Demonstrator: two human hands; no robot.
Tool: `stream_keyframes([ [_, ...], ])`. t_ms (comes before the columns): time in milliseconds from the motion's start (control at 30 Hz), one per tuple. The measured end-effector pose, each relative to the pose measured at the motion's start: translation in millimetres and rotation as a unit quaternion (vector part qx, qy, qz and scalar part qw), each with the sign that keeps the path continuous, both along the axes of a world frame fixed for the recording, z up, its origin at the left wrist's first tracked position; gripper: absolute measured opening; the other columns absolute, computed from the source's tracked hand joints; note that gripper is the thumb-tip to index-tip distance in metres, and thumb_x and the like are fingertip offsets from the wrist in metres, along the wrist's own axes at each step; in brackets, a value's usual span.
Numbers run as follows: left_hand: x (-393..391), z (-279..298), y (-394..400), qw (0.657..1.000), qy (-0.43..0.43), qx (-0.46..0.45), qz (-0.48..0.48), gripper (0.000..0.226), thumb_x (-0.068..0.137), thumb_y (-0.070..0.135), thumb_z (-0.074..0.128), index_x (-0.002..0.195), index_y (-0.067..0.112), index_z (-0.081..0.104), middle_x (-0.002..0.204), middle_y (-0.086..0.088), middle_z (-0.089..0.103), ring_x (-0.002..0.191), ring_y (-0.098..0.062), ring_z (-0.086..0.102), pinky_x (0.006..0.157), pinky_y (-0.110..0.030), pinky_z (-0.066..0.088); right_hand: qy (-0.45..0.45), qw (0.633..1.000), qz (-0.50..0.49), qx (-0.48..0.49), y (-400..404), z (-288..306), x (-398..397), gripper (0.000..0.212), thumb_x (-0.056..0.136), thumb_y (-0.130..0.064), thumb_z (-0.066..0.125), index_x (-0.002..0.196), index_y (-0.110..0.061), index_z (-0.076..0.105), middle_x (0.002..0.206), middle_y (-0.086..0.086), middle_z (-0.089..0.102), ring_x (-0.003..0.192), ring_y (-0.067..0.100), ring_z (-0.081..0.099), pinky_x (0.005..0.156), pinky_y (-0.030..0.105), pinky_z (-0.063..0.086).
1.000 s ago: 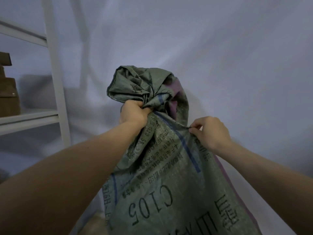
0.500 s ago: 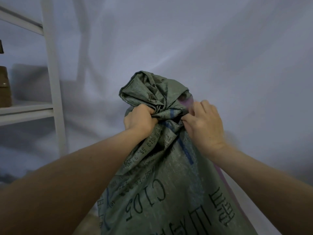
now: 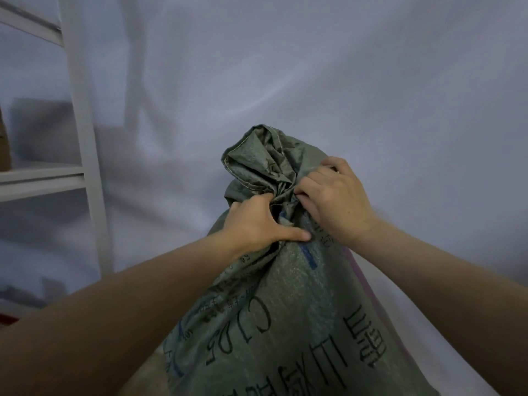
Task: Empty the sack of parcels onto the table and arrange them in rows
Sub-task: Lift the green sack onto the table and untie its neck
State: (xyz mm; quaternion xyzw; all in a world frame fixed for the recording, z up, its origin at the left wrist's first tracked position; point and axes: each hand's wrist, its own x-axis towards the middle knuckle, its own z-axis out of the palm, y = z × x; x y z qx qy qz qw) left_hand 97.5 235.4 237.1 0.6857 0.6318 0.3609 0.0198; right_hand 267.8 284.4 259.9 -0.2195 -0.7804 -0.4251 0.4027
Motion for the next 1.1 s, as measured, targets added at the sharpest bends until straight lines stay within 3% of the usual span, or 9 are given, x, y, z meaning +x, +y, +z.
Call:
stream_keyframes([
  [67, 3, -3, 2, 0.998, 0.007, 0.050, 0.040, 0.036, 0.068, 0.058, 0.079, 0.083, 0.032, 0.060, 0.082, 0.010, 0.065, 0.087, -0.021, 0.063, 0.077, -0.038, 0.045, 0.015, 0.999, 0.006, -0.047, -5, 2, -1, 0.009, 0.083, -0.019, 0.069, 0.082, -0.012, 0.064, 0.073, 0.003, 0.068, 0.071, 0.028, 0.065, 0.096, 0.038, 0.032],
  [133, 3, -6, 3, 0.995, -0.001, 0.075, 0.063, 0.016, 0.079, 0.044, 0.076, 0.078, 0.032, 0.065, 0.081, 0.008, 0.068, 0.089, -0.023, 0.064, 0.075, -0.036, 0.042, -0.007, 0.996, -0.028, -0.081, -12, 7, 0, 0.029, 0.075, -0.022, 0.080, 0.096, -0.013, 0.062, 0.085, 0.005, 0.070, 0.083, 0.029, 0.064, 0.094, 0.039, 0.031],
  [267, 4, -11, 4, 0.994, -0.005, 0.085, 0.073, 0.011, 0.081, 0.042, 0.076, 0.081, 0.030, 0.074, 0.087, 0.005, 0.074, 0.089, -0.022, 0.065, 0.074, -0.035, 0.046, -0.156, 0.978, -0.113, -0.083, -28, 28, -2, 0.077, 0.071, -0.028, 0.079, 0.142, -0.027, 0.049, 0.147, 0.005, 0.045, 0.130, 0.032, 0.043, 0.102, 0.046, 0.029],
  [400, 6, -14, 2, 0.993, -0.003, 0.103, 0.064, 0.009, 0.081, 0.042, 0.076, 0.082, 0.033, 0.075, 0.083, 0.009, 0.073, 0.085, -0.018, 0.065, 0.064, -0.030, 0.043, -0.217, 0.956, -0.171, -0.101, -32, 35, -5, 0.054, 0.083, -0.039, 0.070, 0.135, -0.033, 0.056, 0.163, 0.002, 0.016, 0.148, 0.032, 0.013, 0.114, 0.050, 0.015],
  [500, 3, -18, -2, 0.991, -0.007, 0.116, 0.060, 0.013, 0.079, 0.044, 0.077, 0.088, 0.034, 0.077, 0.082, 0.011, 0.073, 0.081, -0.014, 0.066, 0.062, -0.030, 0.046, -0.214, 0.957, -0.156, -0.122, -28, 26, -5, 0.034, 0.087, -0.034, 0.063, 0.120, -0.026, 0.068, 0.152, 0.001, 0.039, 0.144, 0.029, 0.023, 0.112, 0.047, 0.016],
  [600, 1, -19, -6, 0.995, -0.034, 0.091, 0.028, 0.022, 0.071, 0.047, 0.082, 0.088, 0.035, 0.074, 0.086, 0.012, 0.074, 0.083, -0.010, 0.067, 0.074, -0.036, 0.056, -0.177, 0.963, -0.128, -0.158, -24, 12, -3, 0.022, 0.089, -0.023, 0.056, 0.106, -0.017, 0.070, 0.115, 0.001, 0.065, 0.121, 0.025, 0.047, 0.102, 0.039, 0.022],
  [800, -31, -6, -29, 0.996, -0.058, -0.057, -0.032, 0.106, 0.038, 0.077, 0.081, 0.132, 0.036, 0.052, 0.111, 0.016, 0.053, 0.117, -0.016, 0.052, 0.108, -0.043, 0.040, -0.086, 0.963, -0.165, -0.194, -21, -1, 14, 0.011, 0.089, -0.022, 0.054, 0.082, -0.019, 0.062, 0.090, 0.002, 0.068, 0.098, 0.025, 0.057, 0.096, 0.035, 0.019],
  [933, -73, -21, -41, 0.991, -0.033, -0.128, -0.031, 0.105, 0.052, 0.066, 0.082, 0.143, 0.031, 0.043, 0.149, 0.004, 0.034, 0.135, -0.022, 0.040, 0.108, -0.042, 0.040, -0.064, 0.965, -0.172, -0.188, -20, -6, 14, 0.016, 0.088, -0.019, 0.054, 0.074, -0.023, 0.050, 0.084, 0.002, 0.067, 0.094, 0.025, 0.056, 0.095, 0.036, 0.018],
  [1100, -102, -40, -47, 0.985, 0.025, -0.172, 0.013, 0.115, 0.035, 0.084, 0.074, 0.137, 0.036, 0.049, 0.142, 0.005, 0.040, 0.127, -0.024, 0.046, 0.108, -0.043, 0.040, -0.060, 0.963, -0.191, -0.179, -19, -9, 4, 0.011, 0.086, -0.017, 0.056, 0.081, -0.021, 0.064, 0.083, -0.001, 0.067, 0.093, 0.023, 0.057, 0.093, 0.035, 0.016],
])
